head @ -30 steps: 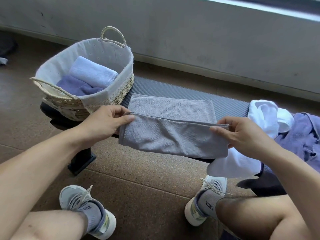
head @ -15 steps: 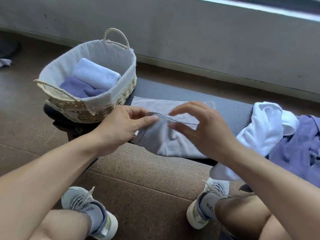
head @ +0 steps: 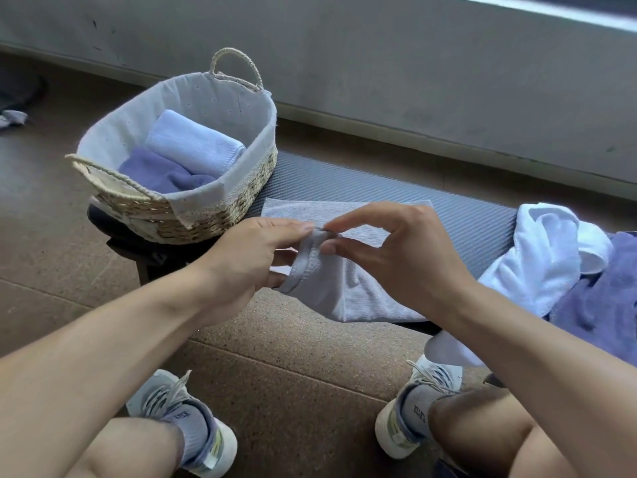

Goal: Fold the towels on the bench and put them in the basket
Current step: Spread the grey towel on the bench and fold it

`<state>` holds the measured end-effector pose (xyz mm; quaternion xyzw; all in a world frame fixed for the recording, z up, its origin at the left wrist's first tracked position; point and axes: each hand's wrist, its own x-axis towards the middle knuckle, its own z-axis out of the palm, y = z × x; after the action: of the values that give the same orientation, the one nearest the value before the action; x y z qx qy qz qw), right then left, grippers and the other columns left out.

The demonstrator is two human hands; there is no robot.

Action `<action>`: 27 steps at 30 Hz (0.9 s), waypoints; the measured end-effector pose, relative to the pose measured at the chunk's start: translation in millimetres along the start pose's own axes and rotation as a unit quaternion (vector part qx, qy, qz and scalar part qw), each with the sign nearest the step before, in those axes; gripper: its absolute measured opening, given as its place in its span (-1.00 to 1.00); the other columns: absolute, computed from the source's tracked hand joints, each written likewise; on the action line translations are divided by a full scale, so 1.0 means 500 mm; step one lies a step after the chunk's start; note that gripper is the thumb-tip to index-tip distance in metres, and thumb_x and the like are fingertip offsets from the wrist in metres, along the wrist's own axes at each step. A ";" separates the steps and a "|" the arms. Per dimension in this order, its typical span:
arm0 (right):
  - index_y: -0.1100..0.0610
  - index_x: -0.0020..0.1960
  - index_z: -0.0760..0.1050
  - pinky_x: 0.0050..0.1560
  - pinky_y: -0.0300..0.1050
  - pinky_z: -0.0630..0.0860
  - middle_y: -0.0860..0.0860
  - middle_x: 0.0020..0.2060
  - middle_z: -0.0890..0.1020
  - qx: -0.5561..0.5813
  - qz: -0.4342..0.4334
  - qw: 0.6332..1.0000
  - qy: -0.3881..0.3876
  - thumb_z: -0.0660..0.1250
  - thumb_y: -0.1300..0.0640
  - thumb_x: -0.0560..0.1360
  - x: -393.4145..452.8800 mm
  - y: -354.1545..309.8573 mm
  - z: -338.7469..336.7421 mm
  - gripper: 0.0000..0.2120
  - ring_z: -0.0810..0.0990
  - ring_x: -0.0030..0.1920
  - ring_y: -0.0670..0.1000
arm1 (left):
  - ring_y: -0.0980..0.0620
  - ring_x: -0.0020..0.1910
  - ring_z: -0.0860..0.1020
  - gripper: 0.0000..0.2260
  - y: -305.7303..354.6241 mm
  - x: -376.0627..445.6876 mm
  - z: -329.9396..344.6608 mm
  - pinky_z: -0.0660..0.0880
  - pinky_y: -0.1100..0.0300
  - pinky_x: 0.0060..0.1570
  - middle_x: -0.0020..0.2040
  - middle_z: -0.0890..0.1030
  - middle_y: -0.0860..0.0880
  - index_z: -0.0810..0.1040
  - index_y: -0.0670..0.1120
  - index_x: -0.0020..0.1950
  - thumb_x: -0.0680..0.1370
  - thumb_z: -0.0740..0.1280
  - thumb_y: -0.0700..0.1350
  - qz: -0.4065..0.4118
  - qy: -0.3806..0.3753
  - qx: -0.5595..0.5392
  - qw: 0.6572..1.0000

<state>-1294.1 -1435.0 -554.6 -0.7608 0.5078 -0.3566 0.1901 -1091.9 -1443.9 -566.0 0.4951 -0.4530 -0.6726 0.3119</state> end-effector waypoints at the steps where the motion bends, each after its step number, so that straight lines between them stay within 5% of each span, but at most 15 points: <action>1: -0.05 -0.02 0.73 -0.02 -0.04 0.60 -0.16 -0.11 0.75 0.004 -0.002 1.000 0.003 0.58 -0.05 0.39 -0.001 0.001 0.001 -0.80 0.69 -0.07 -0.18 | -0.06 -0.10 0.60 -0.76 0.001 0.000 0.002 0.51 0.00 -0.07 0.03 0.69 -0.17 0.74 -0.11 0.00 0.63 0.28 -0.07 -0.005 -0.002 -0.016 1.000; 6: -0.01 -0.09 0.70 -0.03 0.07 0.57 -0.15 -0.16 0.72 -0.007 -0.022 1.000 -0.002 0.56 -0.03 0.42 -0.005 0.008 0.004 -0.87 0.67 -0.09 -0.08 | -0.04 -0.10 0.64 -0.72 0.006 -0.002 0.012 0.61 0.06 -0.07 0.10 0.70 -0.19 0.68 -0.22 0.17 0.64 0.27 -0.09 -0.029 -0.011 -0.073 0.997; 11: -0.02 -0.09 0.65 0.08 0.06 0.54 -0.14 -0.08 0.71 0.020 -0.017 0.997 -0.077 0.49 -0.09 0.45 0.000 0.010 -0.003 -0.85 0.64 0.03 -0.04 | -0.10 -0.19 0.61 -0.73 -0.004 -0.001 0.024 0.59 0.13 -0.16 0.00 0.63 -0.40 0.67 -0.29 0.05 0.59 0.35 -0.08 -0.005 0.033 -0.042 0.999; 16: -0.01 -0.09 0.69 0.16 0.00 0.59 -0.14 -0.13 0.72 0.107 0.058 0.988 -0.097 0.54 -0.04 0.44 0.006 0.005 -0.010 -0.87 0.67 0.03 -0.10 | -0.10 -0.01 0.65 -0.63 -0.010 -0.002 0.030 0.55 0.03 0.17 0.06 0.70 -0.29 0.67 -0.29 0.12 0.47 0.41 -0.04 0.030 0.040 -0.041 0.998; 22: 0.02 -0.13 0.70 -0.06 -0.22 0.61 -0.13 -0.23 0.73 0.140 0.105 0.982 -0.075 0.55 0.00 0.42 0.003 -0.006 -0.007 -0.88 0.69 -0.15 -0.18 | 0.04 -0.21 0.68 -0.77 -0.008 -0.013 0.040 0.59 0.26 -0.20 -0.11 0.73 -0.19 0.72 -0.21 -0.05 0.61 0.29 -0.16 0.041 0.025 -0.050 0.998; 25: 0.05 -0.15 0.70 -0.15 -0.34 0.54 -0.13 -0.25 0.73 0.156 0.120 0.978 -0.066 0.56 0.00 0.40 0.004 -0.008 -0.004 -0.87 0.69 -0.20 -0.19 | -0.11 -0.06 0.65 -0.70 -0.005 -0.018 0.040 0.56 0.03 0.06 -0.03 0.71 -0.31 0.71 -0.27 -0.01 0.61 0.29 -0.07 0.040 0.010 -0.054 0.998; 27: 0.07 -0.17 0.70 -0.13 -0.26 0.58 -0.08 -0.26 0.73 0.170 0.136 0.974 -0.066 0.58 0.02 0.39 0.005 -0.009 -0.004 -0.86 0.69 -0.21 -0.15 | -0.03 -0.06 0.66 -0.74 -0.003 -0.024 0.043 0.55 0.13 0.06 -0.07 0.73 -0.23 0.70 -0.21 0.01 0.49 0.39 -0.03 0.060 -0.011 -0.030 0.998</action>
<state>-1291.9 -1435.1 -549.5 -0.6629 0.5250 -0.3573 0.3966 -1108.6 -1426.2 -560.7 0.4506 -0.4649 -0.6711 0.3612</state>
